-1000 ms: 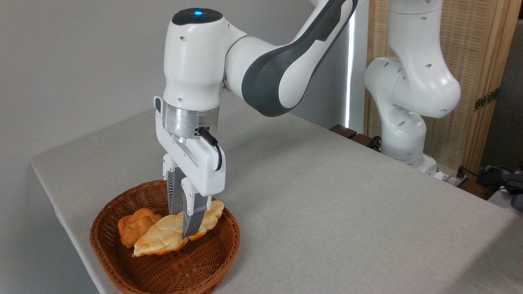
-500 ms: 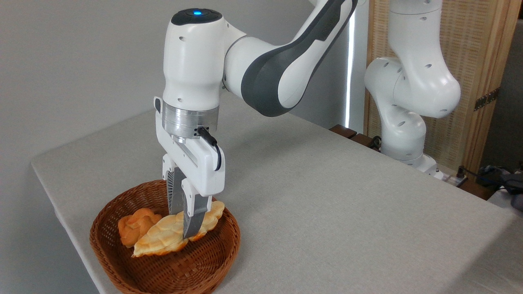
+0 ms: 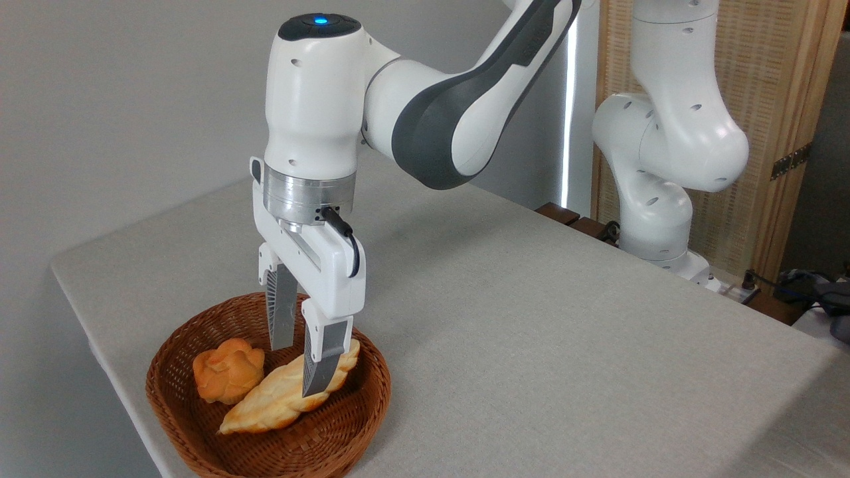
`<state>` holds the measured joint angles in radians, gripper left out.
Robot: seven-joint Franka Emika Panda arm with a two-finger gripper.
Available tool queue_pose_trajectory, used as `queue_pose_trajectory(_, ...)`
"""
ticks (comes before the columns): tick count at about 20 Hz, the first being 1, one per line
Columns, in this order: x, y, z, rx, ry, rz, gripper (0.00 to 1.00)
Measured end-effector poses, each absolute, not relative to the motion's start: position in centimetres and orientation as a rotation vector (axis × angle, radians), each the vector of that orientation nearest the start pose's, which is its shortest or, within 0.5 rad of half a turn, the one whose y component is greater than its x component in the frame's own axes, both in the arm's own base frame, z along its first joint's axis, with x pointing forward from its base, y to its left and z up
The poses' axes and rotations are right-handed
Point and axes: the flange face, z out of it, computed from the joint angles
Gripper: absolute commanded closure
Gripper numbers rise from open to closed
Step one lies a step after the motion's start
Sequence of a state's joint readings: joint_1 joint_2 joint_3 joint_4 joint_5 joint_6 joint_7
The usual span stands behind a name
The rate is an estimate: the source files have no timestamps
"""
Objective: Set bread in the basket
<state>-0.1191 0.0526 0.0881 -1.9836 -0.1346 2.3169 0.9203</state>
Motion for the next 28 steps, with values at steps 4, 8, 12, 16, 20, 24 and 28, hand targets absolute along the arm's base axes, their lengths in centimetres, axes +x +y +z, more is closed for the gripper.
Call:
queue_pose_trajectory(4,59.3,-2.2,47.0,-2.793,1.297,-0.472,0.0)
queue_pose_trajectory(8,59.1,-2.3,49.8,-2.844,1.213,-0.49,0.0)
queue_pose_trajectory(12,57.7,-2.8,54.4,-2.927,1.252,-0.314,0.0)
queue_pose_trajectory(16,56.2,-3.6,58.0,-3.003,1.242,-0.135,0.0)
queue_pose_trajectory(20,55.2,-6.7,59.3,-2.943,1.212,-0.015,0.0)
queue_pose_trajectory(24,54.9,-9.2,59.6,-2.903,1.185,-0.005,0.0)
queue_pose_trajectory(28,54.9,-8.9,60.4,-2.879,1.166,-0.019,0.0)
